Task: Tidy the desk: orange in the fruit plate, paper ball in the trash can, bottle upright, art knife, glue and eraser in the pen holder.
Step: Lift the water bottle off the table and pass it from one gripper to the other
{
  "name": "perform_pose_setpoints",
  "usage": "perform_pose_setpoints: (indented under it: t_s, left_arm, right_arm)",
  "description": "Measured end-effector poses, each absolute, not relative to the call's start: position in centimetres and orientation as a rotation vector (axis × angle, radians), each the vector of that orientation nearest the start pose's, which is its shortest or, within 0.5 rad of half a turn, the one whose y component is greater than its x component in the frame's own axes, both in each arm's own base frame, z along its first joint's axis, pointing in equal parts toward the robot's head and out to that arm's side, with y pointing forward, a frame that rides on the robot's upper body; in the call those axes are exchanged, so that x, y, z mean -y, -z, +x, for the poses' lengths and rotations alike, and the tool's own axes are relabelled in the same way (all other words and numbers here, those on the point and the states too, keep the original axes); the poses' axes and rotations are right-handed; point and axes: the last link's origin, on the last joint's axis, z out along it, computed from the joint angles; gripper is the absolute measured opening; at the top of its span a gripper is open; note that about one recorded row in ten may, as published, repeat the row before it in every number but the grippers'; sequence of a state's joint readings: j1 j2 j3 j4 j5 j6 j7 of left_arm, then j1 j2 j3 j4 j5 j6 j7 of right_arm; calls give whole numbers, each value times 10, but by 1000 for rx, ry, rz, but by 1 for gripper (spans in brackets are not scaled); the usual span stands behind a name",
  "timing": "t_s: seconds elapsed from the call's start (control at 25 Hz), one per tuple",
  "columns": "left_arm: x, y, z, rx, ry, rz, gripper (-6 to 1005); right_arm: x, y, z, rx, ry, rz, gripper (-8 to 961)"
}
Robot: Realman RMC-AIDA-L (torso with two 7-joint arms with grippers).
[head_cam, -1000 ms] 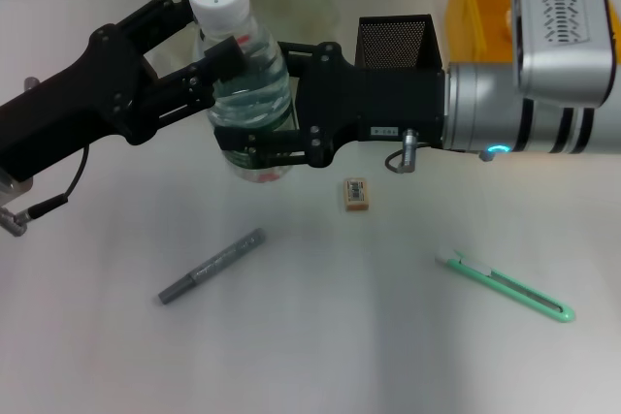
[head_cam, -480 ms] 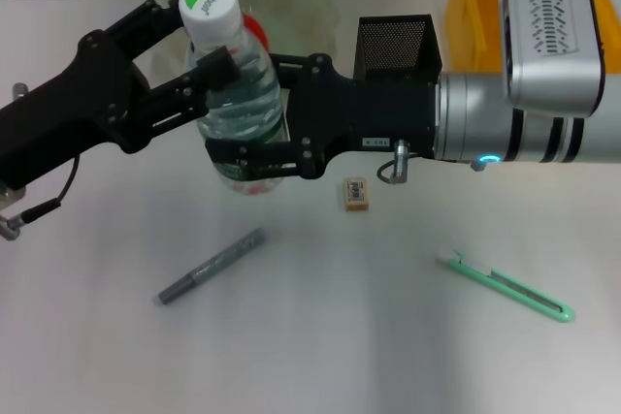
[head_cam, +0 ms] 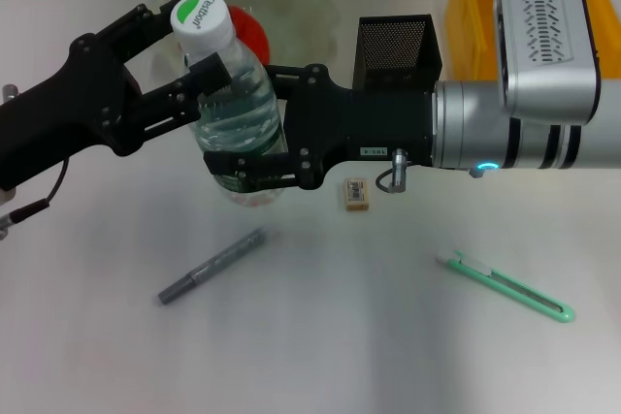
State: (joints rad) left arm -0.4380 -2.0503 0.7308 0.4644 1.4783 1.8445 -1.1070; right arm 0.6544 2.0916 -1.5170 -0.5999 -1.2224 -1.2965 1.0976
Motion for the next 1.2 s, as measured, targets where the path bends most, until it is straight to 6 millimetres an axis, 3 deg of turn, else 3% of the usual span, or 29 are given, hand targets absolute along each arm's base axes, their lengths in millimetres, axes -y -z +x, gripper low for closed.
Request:
perform_pose_setpoints:
  t_s: [1.2]
  left_arm:
    - [-293, -30, -239, 272, 1357, -2516, 771]
  right_arm:
    - [-339, 92, 139, -41, -886, -2899, 752]
